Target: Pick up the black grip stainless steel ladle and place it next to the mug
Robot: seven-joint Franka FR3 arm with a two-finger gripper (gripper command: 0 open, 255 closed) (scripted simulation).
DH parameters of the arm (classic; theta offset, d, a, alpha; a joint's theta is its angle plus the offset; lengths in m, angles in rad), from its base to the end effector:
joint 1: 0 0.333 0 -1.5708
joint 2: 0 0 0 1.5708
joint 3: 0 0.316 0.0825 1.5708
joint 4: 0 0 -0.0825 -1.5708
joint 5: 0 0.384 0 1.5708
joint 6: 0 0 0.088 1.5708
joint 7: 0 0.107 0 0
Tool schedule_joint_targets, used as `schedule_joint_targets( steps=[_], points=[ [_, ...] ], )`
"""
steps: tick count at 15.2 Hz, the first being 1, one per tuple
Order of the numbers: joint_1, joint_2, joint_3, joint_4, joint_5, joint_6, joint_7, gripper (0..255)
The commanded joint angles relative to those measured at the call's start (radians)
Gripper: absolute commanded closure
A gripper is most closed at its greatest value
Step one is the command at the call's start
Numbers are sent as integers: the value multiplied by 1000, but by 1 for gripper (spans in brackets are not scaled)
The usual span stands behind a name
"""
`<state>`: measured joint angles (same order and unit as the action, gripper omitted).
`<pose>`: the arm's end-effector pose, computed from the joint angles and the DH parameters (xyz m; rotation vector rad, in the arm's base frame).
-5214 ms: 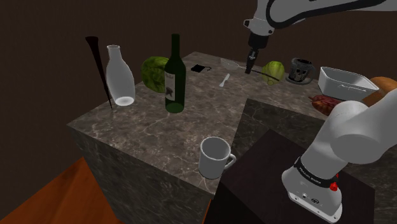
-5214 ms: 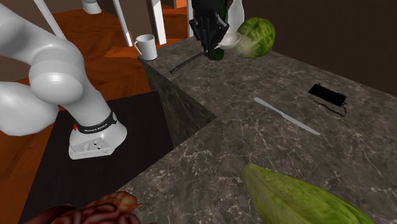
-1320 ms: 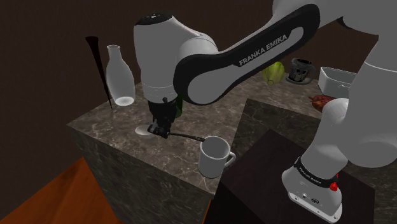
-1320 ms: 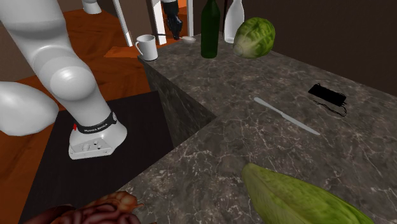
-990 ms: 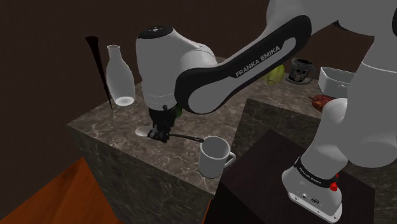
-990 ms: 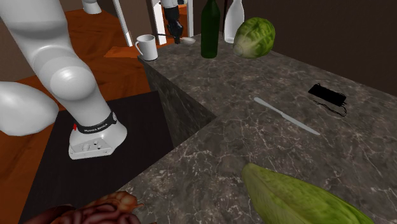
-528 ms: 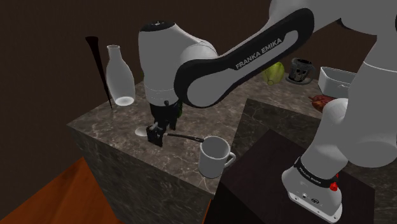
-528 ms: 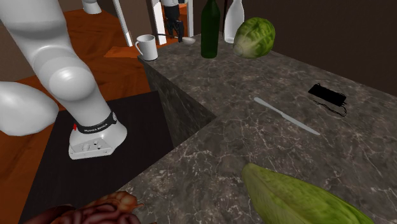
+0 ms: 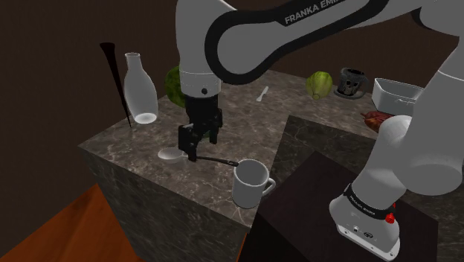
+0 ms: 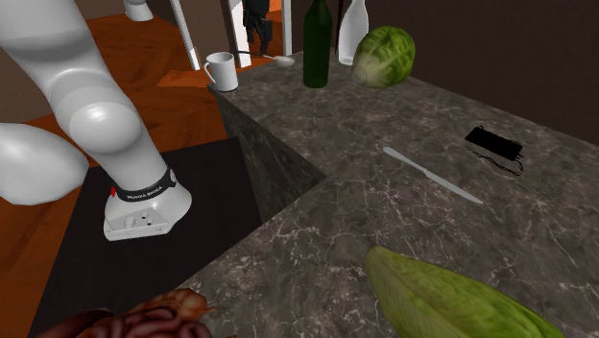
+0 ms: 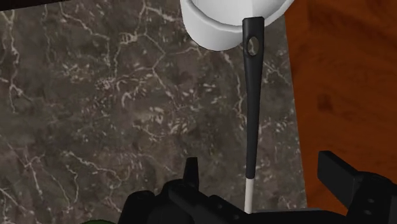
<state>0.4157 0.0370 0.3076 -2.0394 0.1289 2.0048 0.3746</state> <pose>0.4081 0.3692 0.4204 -3.0322 -0.4436 0.1928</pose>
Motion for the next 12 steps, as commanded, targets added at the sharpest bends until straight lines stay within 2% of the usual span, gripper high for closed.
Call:
schedule_joint_targets(
  steps=[1,4,12],
  points=[
    [1,5,1,-18,5,22,-1,0],
    [5,22,4,-49,3,69,1,0],
    [5,21,4,-49,3,69,1,0]
  ],
)
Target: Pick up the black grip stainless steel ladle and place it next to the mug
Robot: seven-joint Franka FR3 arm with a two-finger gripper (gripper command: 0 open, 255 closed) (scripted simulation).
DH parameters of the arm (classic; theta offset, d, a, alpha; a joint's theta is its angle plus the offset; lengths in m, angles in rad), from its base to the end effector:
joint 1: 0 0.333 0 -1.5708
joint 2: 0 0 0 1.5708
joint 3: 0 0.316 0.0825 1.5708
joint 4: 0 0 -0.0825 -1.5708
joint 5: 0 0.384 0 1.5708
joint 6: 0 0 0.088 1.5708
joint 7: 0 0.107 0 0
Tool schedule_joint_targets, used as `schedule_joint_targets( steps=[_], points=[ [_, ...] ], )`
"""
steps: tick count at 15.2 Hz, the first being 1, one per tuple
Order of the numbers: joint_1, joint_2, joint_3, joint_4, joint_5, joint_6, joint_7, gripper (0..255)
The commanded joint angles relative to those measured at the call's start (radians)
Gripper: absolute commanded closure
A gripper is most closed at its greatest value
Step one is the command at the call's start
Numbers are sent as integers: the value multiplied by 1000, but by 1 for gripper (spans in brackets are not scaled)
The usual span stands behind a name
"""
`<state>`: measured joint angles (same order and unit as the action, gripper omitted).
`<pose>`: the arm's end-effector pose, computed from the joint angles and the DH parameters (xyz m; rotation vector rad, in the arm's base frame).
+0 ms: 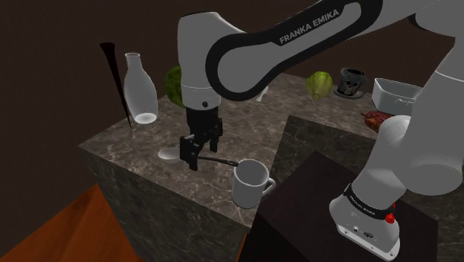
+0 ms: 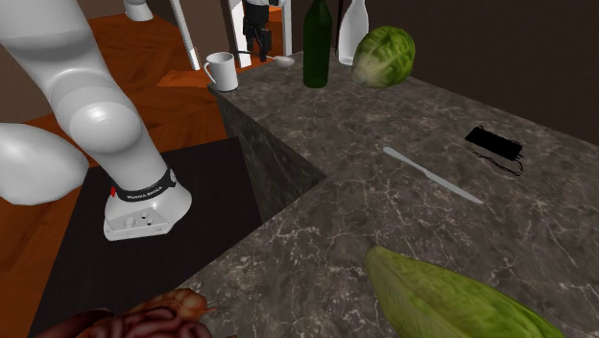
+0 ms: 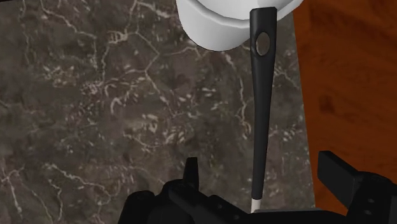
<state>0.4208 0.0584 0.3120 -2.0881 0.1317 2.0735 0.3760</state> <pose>0.4036 0.3705 0.3927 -3.0291 -0.4413 0.1979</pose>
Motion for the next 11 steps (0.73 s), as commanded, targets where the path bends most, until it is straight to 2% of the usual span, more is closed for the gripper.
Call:
schedule_joint_targets(
  steps=[1,11],
  points=[
    [0,0,0,0,0,0,0,255],
    [0,-6,0,7,1,-13,0,255]
  ],
)
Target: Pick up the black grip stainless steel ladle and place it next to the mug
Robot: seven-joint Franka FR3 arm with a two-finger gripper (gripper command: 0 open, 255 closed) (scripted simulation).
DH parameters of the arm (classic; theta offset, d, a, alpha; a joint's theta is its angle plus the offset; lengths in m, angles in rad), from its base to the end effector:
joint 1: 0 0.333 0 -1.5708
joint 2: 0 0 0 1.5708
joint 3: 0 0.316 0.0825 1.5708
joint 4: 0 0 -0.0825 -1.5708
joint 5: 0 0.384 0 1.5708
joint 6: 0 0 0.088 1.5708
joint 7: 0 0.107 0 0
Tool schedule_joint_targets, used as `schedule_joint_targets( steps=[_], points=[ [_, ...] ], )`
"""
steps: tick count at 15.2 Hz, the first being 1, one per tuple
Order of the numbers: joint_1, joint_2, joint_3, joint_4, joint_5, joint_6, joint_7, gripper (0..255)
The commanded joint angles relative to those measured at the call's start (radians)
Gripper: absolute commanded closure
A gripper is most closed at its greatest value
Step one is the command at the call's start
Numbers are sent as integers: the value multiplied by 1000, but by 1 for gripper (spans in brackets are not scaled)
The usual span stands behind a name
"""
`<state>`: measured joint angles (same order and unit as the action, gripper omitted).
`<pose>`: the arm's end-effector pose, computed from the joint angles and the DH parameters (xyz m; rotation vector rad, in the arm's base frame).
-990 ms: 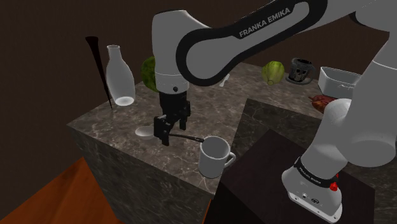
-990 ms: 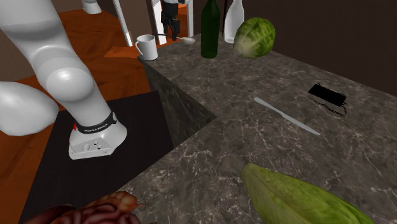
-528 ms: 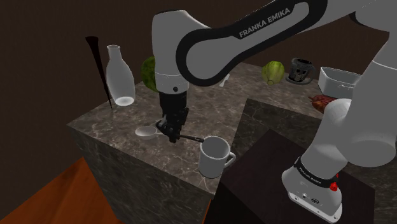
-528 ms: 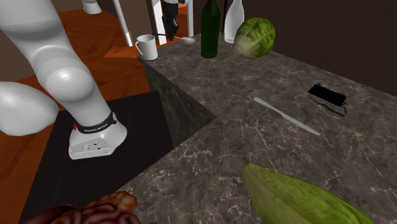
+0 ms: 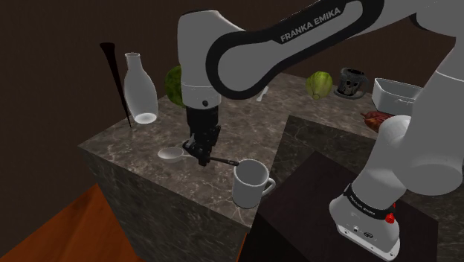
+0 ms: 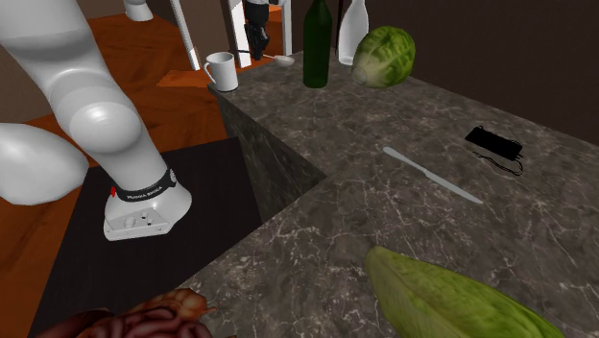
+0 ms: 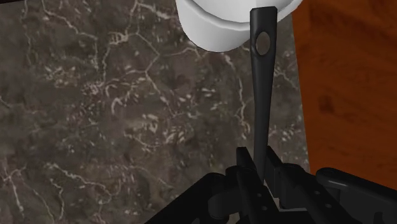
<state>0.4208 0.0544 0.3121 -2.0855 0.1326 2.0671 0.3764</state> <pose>0.4032 0.3705 0.3954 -3.0291 -0.4413 0.1978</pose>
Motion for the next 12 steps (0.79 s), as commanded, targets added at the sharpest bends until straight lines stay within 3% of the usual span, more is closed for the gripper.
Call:
schedule_joint_targets(
  steps=[1,12],
  points=[
    [-1,-8,-1,12,1,-19,0,255],
    [-5,-56,-4,108,8,-162,7,255]
  ],
)
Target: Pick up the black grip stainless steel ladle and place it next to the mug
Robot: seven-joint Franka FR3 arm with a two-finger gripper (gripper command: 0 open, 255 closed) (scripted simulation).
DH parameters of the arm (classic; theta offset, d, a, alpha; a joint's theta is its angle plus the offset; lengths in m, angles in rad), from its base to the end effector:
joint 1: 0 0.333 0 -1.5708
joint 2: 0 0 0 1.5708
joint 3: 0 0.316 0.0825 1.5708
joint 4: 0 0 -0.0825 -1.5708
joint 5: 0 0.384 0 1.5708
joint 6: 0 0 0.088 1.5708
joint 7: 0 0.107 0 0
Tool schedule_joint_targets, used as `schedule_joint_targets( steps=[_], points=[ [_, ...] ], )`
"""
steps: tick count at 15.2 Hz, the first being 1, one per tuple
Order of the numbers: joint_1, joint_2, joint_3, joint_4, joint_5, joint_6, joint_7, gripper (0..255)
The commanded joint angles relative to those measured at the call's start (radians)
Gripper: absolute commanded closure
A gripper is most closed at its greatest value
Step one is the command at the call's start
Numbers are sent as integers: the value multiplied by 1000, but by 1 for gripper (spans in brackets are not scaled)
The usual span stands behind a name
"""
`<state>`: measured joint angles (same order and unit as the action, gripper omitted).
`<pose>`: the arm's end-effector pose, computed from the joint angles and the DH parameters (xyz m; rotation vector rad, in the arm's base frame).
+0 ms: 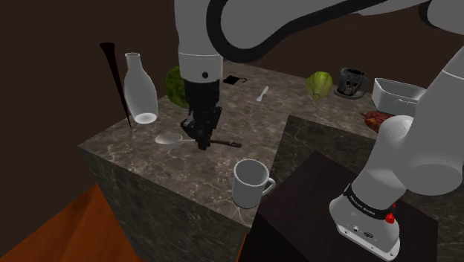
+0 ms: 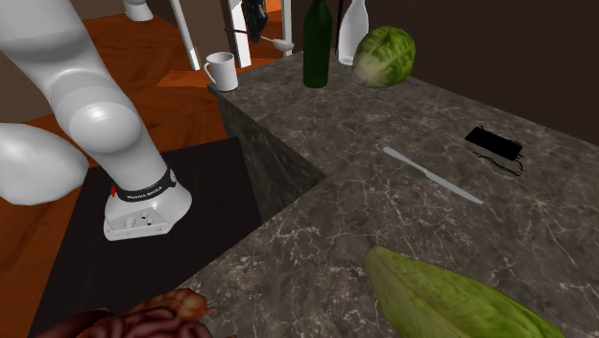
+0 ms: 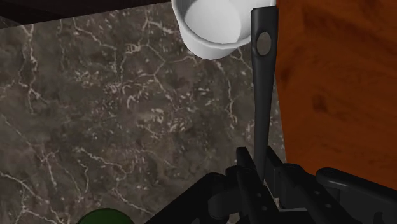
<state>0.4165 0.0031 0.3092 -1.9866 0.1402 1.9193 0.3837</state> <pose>0.4037 0.3712 0.4557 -3.0289 -0.4414 0.1972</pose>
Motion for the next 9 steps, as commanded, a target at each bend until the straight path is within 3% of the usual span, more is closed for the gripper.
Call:
schedule_joint_targets(
  steps=[1,9],
  points=[
    [-1,-8,-1,19,1,-27,1,255],
    [-4,-26,-4,107,2,-132,9,255]
  ],
)
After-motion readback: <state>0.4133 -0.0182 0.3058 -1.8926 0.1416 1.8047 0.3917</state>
